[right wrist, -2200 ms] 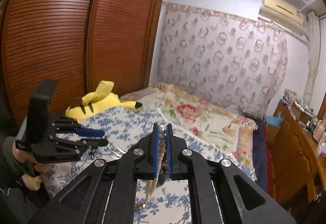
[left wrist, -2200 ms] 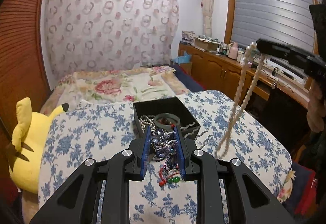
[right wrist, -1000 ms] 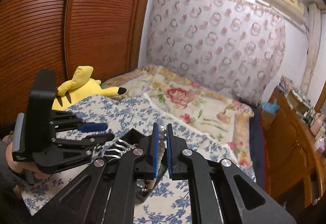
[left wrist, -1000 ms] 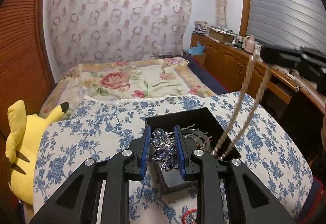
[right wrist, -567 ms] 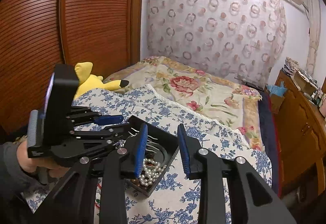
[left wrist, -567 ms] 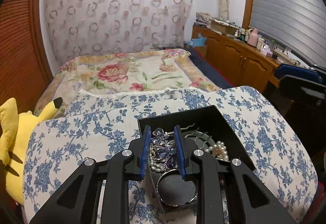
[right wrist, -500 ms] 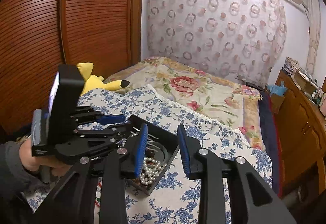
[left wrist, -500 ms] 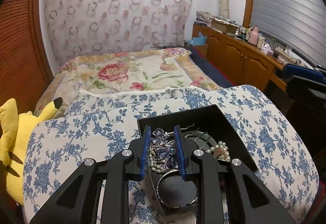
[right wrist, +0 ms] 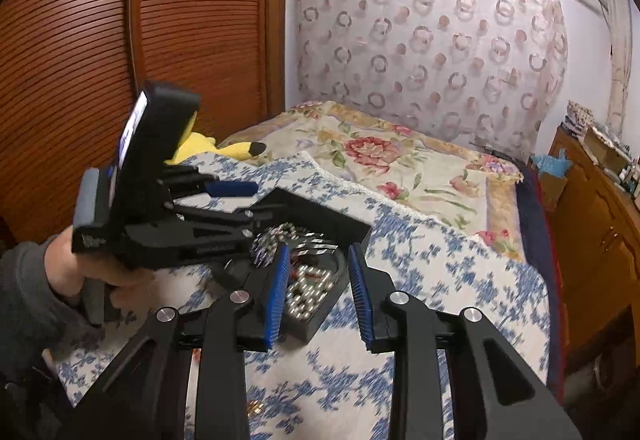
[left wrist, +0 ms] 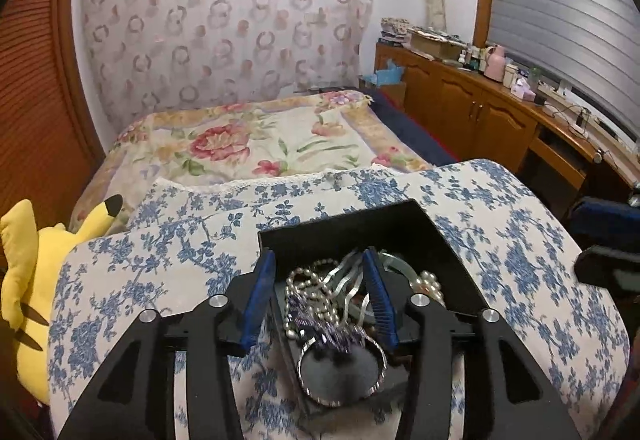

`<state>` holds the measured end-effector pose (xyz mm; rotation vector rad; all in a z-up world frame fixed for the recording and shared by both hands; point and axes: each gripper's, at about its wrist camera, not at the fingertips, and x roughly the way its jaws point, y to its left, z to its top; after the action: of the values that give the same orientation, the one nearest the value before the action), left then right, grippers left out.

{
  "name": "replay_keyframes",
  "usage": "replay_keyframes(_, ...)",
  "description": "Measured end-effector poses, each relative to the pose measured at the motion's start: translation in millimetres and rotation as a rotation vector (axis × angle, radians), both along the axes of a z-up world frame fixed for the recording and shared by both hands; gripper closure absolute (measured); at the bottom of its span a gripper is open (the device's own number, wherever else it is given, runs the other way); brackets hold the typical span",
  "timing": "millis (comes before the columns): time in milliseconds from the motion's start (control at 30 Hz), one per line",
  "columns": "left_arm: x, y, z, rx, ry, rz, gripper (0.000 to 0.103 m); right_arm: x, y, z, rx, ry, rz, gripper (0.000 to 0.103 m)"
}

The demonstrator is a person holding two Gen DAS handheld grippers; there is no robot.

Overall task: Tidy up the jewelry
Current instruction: 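Lower the hair pins into the black box with the left tool while the right drops the pearls in, then move the left tool to the red cord bracelet and grasp it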

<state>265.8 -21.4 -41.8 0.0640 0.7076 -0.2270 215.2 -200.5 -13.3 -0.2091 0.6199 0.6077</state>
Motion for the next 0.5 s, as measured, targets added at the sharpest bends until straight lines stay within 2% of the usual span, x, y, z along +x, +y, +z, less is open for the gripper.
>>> replay_keyframes(33, -5, 1, 1, 0.0, -0.006, -0.001, 0.045, -5, -1, -3, 0.006, 0.005, 0.004, 0.07)
replay_keyframes(167, -31, 9, 5, -0.009, -0.028, -0.009, 0.028, -20, -5, -13, 0.033, 0.028, 0.017, 0.07)
replay_keyframes(333, -62, 22, 0, -0.017, -0.026, -0.025, 0.028, -40, -8, -32, 0.049, 0.063, 0.022, 0.07)
replay_keyframes(500, -87, 38, -13, -0.022, 0.01, -0.021, 0.028, -56, -11, -48, 0.053, 0.095, 0.019, 0.07)
